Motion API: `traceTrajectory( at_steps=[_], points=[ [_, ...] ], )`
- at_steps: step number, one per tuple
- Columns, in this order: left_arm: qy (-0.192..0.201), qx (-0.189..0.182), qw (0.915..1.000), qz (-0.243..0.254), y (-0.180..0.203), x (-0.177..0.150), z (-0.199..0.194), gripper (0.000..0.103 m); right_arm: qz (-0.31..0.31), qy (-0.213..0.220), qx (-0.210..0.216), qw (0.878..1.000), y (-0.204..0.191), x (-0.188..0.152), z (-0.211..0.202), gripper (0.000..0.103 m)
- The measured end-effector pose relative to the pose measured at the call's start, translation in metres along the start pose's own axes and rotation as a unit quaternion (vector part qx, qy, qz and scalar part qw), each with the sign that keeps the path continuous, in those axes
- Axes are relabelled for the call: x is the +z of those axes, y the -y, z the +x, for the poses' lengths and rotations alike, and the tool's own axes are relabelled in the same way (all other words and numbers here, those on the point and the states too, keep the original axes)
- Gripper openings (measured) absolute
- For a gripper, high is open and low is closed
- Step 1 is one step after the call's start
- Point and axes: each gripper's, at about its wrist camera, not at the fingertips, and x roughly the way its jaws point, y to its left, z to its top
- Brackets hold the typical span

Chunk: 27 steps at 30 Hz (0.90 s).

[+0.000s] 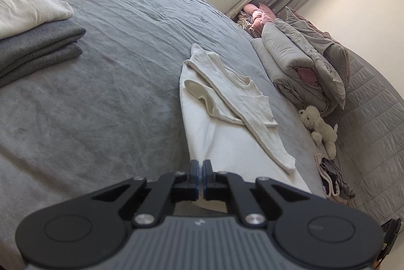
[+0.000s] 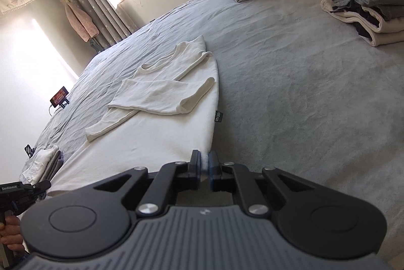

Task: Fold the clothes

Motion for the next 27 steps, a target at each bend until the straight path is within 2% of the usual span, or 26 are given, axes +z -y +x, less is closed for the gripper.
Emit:
traceTrajectory(
  at_steps=[8, 13, 17, 19, 22, 23, 25, 27],
  points=[
    [-0.010, -0.008, 0.9998, -0.014, 0.003, -0.024, -0.028, 0.002, 0.033, -0.001, 0.004, 0.999, 0.009, -0.012, -0.023, 0.007],
    [-0.002, -0.008, 0.9999, 0.009, 0.015, -0.032, -0.055, 0.002, 0.023, 0.012, 0.012, 1.000, 0.005, -0.021, -0.054, 0.008],
    [-0.020, 0.029, 0.9993, 0.011, 0.005, -0.031, -0.041, 0.002, -0.002, -0.008, -0.022, 1.000, 0.009, -0.025, -0.037, 0.010],
    [-0.022, 0.033, 0.9992, 0.001, -0.003, -0.031, -0.039, 0.003, -0.006, -0.021, -0.044, 0.999, 0.013, -0.030, -0.026, 0.014],
    [-0.024, 0.030, 0.9993, 0.001, -0.007, -0.032, -0.038, 0.016, 0.012, -0.025, -0.044, 0.999, 0.021, -0.034, -0.025, 0.017],
    [-0.023, 0.030, 0.9992, 0.007, -0.006, -0.033, -0.037, 0.022, 0.018, -0.021, -0.040, 0.999, 0.023, -0.033, -0.027, 0.029],
    [-0.028, 0.028, 0.9990, 0.019, -0.003, -0.037, -0.034, 0.030, 0.033, -0.017, -0.034, 0.999, 0.028, -0.033, -0.031, 0.045],
    [-0.041, 0.020, 0.9985, 0.029, 0.001, -0.043, -0.027, 0.035, 0.053, -0.025, -0.025, 0.998, 0.034, -0.035, -0.030, 0.045]
  ],
)
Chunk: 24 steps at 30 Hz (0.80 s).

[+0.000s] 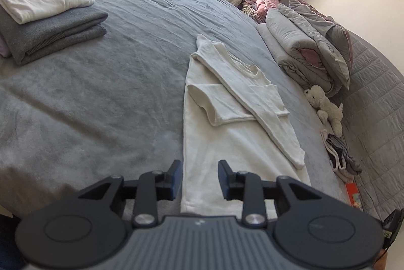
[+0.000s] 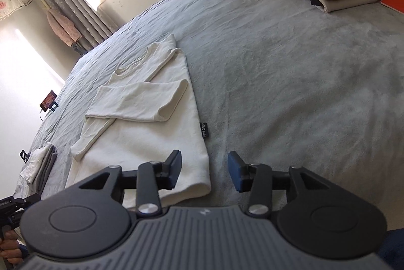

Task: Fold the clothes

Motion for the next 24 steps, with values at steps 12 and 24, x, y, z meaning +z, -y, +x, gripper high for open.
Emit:
traceTrajectory(
  at_steps=[12, 24],
  points=[
    [-0.036, 0.017, 0.9992, 0.006, -0.002, -0.017, 0.026, 0.010, -0.007, -0.029, 0.000, 1.000, -0.006, -0.014, 0.011, 0.008],
    [-0.031, 0.009, 0.9995, -0.008, -0.004, -0.003, 0.011, 0.010, -0.017, 0.018, 0.017, 1.000, -0.015, -0.005, -0.012, 0.008]
  ],
)
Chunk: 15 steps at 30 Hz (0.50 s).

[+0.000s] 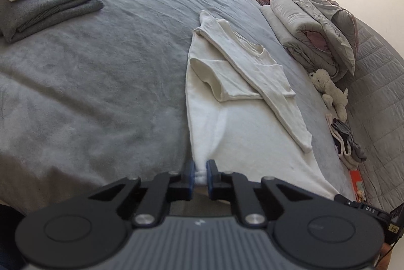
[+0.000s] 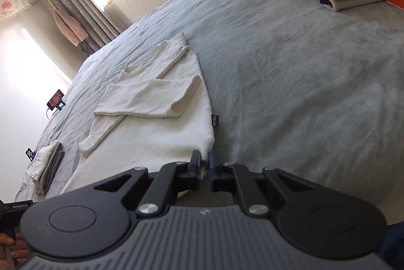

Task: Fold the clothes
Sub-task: 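Lift the hem with both grippers and fold it over toward the collar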

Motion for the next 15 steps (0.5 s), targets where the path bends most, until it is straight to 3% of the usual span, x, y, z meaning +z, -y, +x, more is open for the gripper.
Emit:
traceTrajectory(
  at_steps=[6, 15],
  points=[
    [0.017, 0.000, 0.9998, 0.009, 0.021, 0.026, -0.007, 0.010, 0.008, 0.011, 0.010, 1.000, -0.008, 0.024, 0.000, 0.008],
    [0.049, 0.023, 0.9981, 0.031, 0.051, 0.110, 0.024, 0.010, -0.012, 0.017, 0.004, 1.000, -0.030, 0.103, 0.050, 0.008]
  ],
)
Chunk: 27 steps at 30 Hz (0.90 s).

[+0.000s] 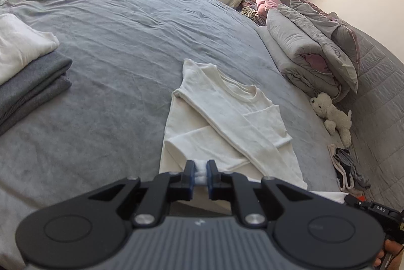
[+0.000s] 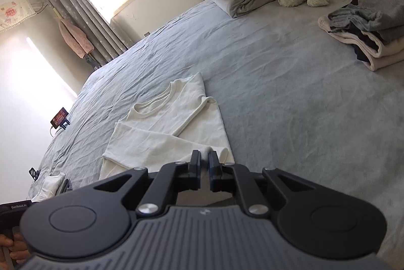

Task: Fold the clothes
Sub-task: 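Lift the hem with both grippers and fold it over toward the collar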

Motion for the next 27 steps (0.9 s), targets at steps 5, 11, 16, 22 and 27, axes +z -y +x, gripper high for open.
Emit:
traceTrajectory(
  at_steps=[5, 11, 16, 22, 27],
  points=[
    [0.005, 0.023, 0.9997, 0.009, 0.004, 0.052, 0.053, 0.010, 0.013, -0.017, -0.015, 1.000, 0.002, 0.046, 0.061, 0.008],
    [-0.023, 0.040, 0.9989, -0.005, -0.018, 0.063, 0.123, 0.011, 0.002, -0.056, -0.050, 0.997, 0.011, 0.055, 0.142, 0.009],
    [-0.018, 0.030, 0.9977, -0.057, -0.045, 0.071, 0.133, 0.023, 0.008, -0.061, -0.056, 0.996, 0.027, 0.052, 0.155, 0.019],
    [0.001, 0.027, 0.9982, -0.054, -0.059, 0.081, 0.119, 0.034, -0.045, -0.012, -0.080, 0.996, 0.024, 0.064, 0.134, 0.032],
    [-0.001, -0.019, 0.9998, 0.007, -0.049, 0.077, 0.111, 0.060, -0.092, -0.020, -0.060, 0.994, 0.015, 0.062, 0.142, 0.034]
  ],
)
